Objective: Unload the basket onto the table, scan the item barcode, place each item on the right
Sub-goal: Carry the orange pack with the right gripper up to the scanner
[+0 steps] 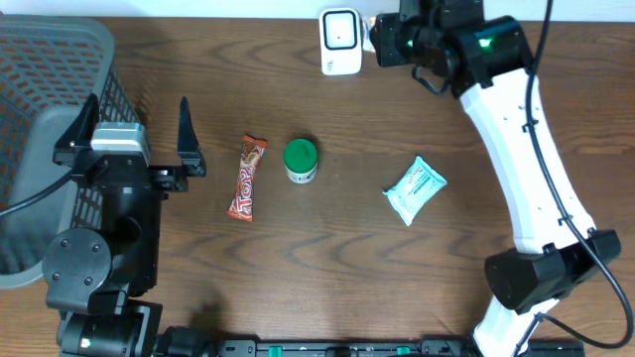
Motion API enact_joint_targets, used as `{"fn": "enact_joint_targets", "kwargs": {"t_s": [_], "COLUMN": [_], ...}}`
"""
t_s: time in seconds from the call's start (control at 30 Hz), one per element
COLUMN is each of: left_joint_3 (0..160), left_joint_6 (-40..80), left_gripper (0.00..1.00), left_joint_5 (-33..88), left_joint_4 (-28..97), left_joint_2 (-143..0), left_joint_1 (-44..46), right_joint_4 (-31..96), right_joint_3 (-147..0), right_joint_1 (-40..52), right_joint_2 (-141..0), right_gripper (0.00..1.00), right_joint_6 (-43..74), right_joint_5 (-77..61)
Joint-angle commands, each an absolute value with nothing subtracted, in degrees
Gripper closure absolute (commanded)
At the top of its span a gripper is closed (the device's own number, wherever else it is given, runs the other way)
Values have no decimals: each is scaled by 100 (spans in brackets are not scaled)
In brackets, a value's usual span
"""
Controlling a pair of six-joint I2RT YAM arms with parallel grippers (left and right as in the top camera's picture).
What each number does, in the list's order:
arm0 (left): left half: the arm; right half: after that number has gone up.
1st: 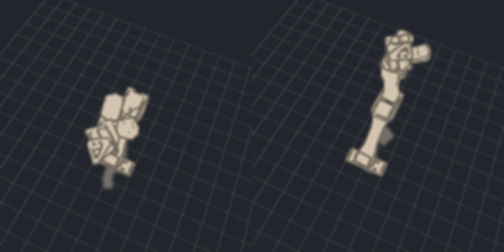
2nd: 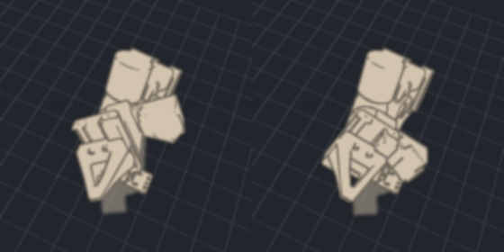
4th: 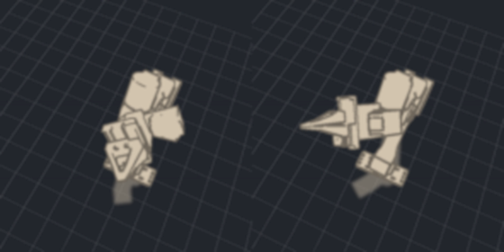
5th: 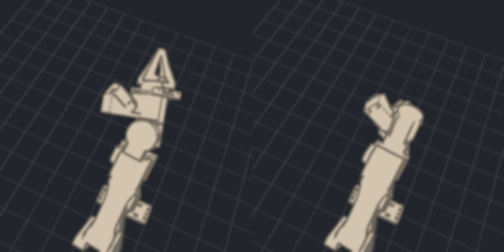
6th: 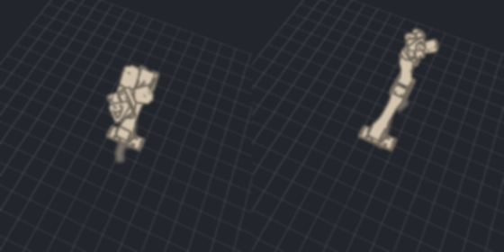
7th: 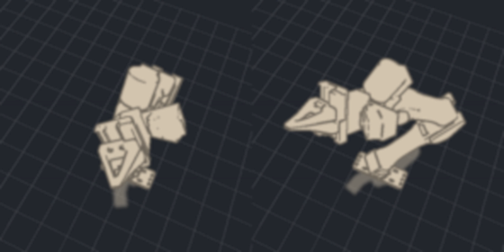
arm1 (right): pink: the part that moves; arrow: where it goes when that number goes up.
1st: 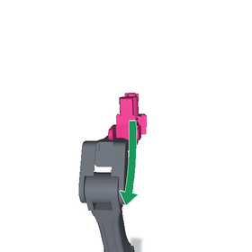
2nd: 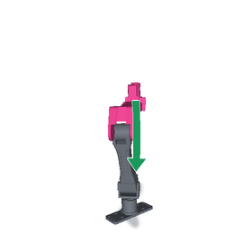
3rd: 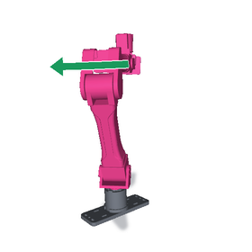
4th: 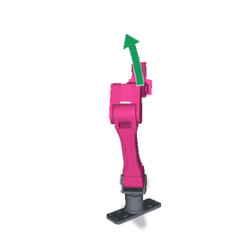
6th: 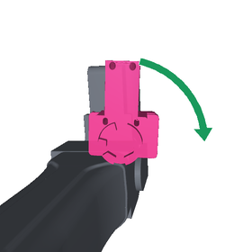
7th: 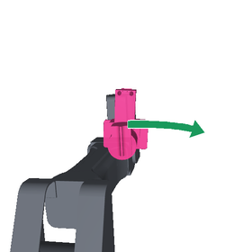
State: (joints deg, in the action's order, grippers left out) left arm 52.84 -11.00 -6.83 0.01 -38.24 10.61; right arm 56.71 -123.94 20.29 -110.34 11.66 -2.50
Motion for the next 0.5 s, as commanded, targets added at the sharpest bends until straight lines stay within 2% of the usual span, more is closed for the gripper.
{"fn": "enact_joint_targets", "kwargs": {"t_s": [0.0,0.47], "left_joint_3": [5304,5304], "left_joint_6": [-1197,-1197], "left_gripper": [2,2], "left_joint_5": [-755,-755], "left_joint_4": [1,69], "left_joint_2": [-3811,-3811], "left_joint_1": [1070,1070], "right_joint_4": [5487,3693], "right_joint_3": [-12320,-12320], "right_joint_1": [2029,2034], "right_joint_2": [-11301,-12698], "right_gripper": [61,62], "right_joint_6": [1057,499], "right_joint_5": [106,148]}}
